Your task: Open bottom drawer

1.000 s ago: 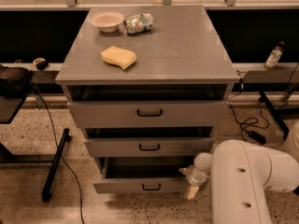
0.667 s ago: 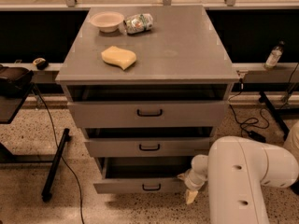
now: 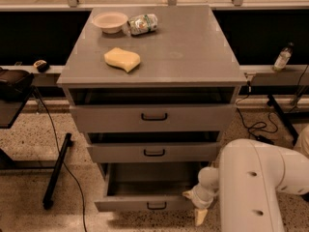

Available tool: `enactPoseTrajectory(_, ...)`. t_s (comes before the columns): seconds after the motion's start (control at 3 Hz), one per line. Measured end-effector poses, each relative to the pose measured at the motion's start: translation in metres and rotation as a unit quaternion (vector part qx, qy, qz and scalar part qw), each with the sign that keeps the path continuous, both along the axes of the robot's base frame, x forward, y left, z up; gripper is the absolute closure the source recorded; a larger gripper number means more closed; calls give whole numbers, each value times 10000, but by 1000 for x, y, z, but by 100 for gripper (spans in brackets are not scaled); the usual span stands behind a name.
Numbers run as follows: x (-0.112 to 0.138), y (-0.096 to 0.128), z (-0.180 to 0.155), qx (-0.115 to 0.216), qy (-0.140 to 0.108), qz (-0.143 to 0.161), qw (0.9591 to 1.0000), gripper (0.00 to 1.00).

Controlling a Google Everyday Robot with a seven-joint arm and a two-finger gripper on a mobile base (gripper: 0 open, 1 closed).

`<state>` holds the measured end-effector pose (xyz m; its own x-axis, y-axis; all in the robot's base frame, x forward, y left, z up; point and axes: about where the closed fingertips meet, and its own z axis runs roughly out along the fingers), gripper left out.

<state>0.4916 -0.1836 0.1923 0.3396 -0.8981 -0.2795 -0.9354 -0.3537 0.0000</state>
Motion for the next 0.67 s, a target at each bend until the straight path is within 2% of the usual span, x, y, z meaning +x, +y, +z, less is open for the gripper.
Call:
enactPoseTrajectory(0.33, -27, -11, 24, 124, -149, -130, 9997, 28)
enactPoseTrajectory(0.67, -37, -11, 62, 47, -567, -38, 9984, 28)
